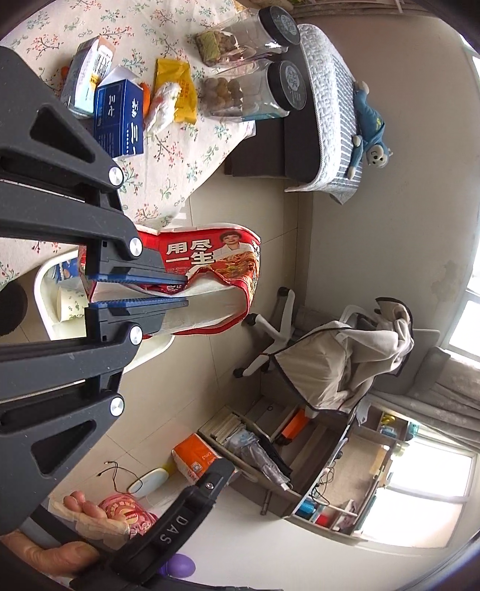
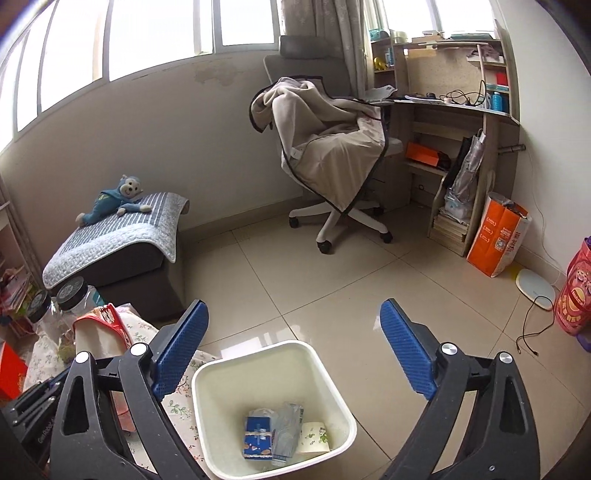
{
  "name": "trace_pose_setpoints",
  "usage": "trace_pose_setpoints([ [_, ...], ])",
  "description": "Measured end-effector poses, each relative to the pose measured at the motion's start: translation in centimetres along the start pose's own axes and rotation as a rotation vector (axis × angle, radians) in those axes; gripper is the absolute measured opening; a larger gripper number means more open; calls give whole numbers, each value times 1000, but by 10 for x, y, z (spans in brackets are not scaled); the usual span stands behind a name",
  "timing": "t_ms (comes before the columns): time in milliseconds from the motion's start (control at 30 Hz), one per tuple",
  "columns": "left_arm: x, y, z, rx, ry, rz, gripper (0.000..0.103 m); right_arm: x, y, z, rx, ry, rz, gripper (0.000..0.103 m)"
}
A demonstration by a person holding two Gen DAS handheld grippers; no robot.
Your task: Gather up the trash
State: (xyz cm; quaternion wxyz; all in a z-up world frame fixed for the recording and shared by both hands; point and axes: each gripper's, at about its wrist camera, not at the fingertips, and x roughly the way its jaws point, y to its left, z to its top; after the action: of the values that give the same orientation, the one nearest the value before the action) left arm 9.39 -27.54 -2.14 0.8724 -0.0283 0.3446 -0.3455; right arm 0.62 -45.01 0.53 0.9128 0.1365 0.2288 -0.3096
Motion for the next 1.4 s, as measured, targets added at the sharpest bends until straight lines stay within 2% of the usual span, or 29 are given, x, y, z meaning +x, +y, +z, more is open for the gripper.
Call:
trace_pose_setpoints([
  [267,31,-21,-11,-1,65,-47,8,0,-16,-2,11,-6,-41,94],
  [333,37,-24,-12,-3,87,-33,23,-1,-19,-2,9,-13,-56,96],
  [367,37,-24,-12,-9,88,-23,47,-1,-19,-3,12,-14,-59,96],
  [400,34,-23,-12,-15,74,0,66,-2,-20,-3,14,-14,-61,96],
  [533,20,-20,-6,-13,26,69,75,-3,-16,-4,5,-16,-72,96],
  [700,-3,-7,0,-8,-59,206,90,-9,8,-8,-63,-45,-78,96],
  [933,-32,19,2,11,-125,366,93,-24,53,-19,-169,-85,-49,96],
  [1100,-49,53,0,-12,-119,440,93,-29,85,-24,-214,-81,0,96],
  [1267,-62,100,-6,-64,-65,526,94,-31,120,-33,-262,-47,69,96],
  [1400,-69,150,-16,-187,21,557,95,-32,148,-41,-303,-27,114,96],
])
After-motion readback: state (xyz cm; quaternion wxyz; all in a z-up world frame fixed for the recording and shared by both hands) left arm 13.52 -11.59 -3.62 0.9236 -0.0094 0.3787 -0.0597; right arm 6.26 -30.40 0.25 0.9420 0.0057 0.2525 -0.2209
